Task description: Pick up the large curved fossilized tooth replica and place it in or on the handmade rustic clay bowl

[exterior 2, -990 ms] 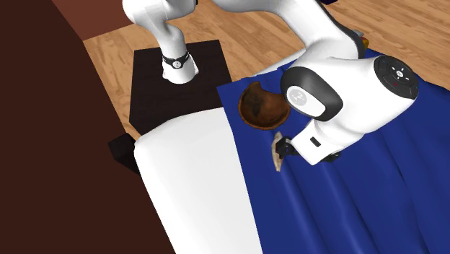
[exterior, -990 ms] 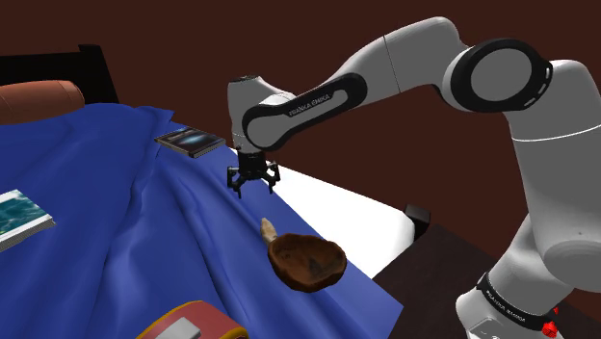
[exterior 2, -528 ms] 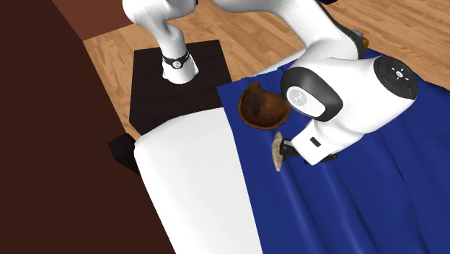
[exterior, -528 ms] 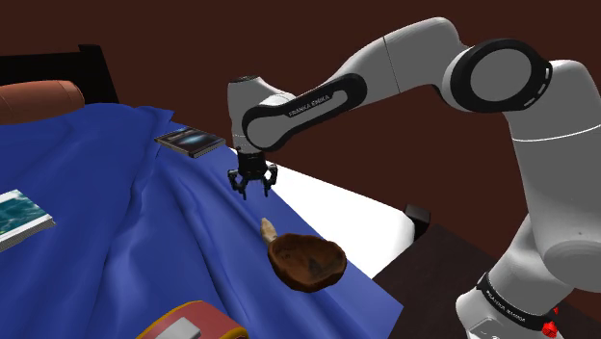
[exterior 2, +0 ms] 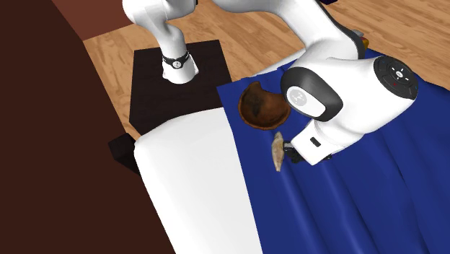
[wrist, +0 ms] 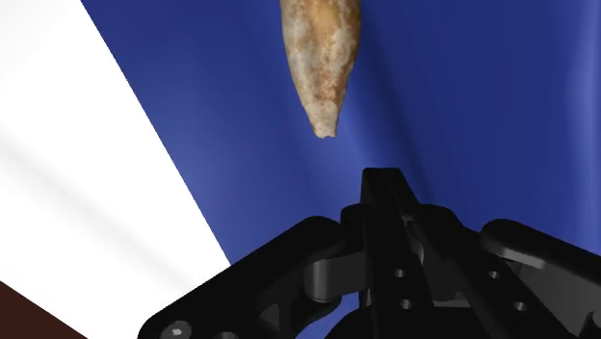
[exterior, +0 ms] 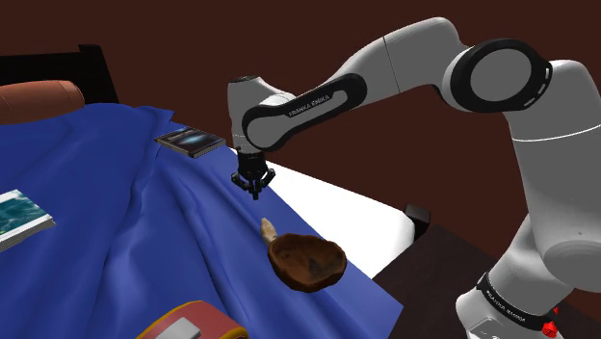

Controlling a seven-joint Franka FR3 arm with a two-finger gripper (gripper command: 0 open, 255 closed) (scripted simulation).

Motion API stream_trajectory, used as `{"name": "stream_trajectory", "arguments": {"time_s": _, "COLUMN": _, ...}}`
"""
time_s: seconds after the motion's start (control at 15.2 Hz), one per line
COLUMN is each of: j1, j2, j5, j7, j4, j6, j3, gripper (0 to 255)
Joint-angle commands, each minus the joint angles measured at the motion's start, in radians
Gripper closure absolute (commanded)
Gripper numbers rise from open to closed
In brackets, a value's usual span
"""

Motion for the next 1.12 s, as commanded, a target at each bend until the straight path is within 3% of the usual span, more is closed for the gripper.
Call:
{"name": "stream_trajectory", "arguments": {"time_s": 0.0, "j1": 0.000, "j2": 0.000, "j5": 0.000, "j7": 0.000, "j4": 0.000, "j6": 0.000, "j3": 0.000, "gripper": 255}}
{"name": "stream_trajectory", "arguments": {"time_s": 0.07, "j1": 0.000, "j2": 0.000, "j5": 0.000, "j7": 0.000, "j4": 0.000, "j6": 0.000, "j3": 0.000, "gripper": 0}}
{"name": "stream_trajectory", "arguments": {"time_s": 0.53, "j1": 0.036, "j2": -0.102, "j5": 0.008, "j7": 0.303, "j4": -0.338, "j6": 0.261, "j3": -0.032, "gripper": 0}}
{"name": "stream_trajectory", "arguments": {"time_s": 1.06, "j1": 0.055, "j2": -0.034, "j5": -0.025, "j7": 0.342, "j4": -0.357, "j6": 0.347, "j3": -0.058, "gripper": 0}}
